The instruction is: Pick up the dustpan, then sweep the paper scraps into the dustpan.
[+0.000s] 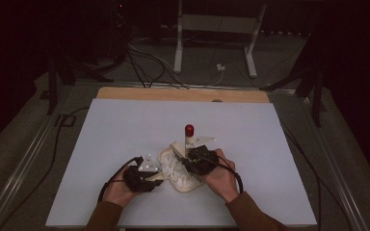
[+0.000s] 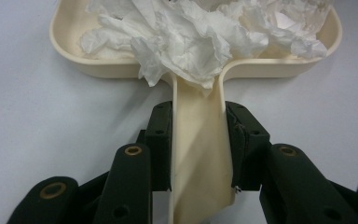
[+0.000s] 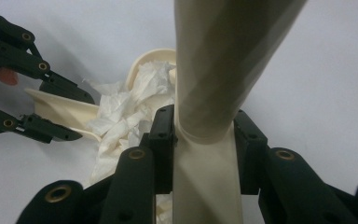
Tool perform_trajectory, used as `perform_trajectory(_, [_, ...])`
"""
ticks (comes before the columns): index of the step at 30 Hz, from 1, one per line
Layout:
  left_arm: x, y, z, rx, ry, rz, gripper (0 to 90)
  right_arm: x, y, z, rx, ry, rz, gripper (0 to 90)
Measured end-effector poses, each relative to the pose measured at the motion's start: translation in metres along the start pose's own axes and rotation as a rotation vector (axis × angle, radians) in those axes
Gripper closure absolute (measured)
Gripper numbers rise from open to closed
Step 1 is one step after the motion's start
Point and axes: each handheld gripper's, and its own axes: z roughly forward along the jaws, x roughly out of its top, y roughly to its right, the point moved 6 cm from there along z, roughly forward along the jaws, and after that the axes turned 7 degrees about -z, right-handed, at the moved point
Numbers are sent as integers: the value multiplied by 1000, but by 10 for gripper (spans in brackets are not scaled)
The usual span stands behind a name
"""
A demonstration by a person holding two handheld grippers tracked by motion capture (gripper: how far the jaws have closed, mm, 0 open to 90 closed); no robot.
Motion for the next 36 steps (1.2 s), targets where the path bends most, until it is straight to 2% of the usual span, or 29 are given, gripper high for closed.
perform_trajectory(11, [-2, 2, 2, 21, 28, -14, 664, 1, 2, 2, -3, 1, 5, 664])
perform_trajectory(25, [-2, 4, 2, 31, 32, -27, 664, 3, 0, 4, 6, 1, 6, 664])
perform_trajectory(36, [-2, 5, 3, 38, 39, -37, 664, 5, -7, 6, 37, 1, 1, 664])
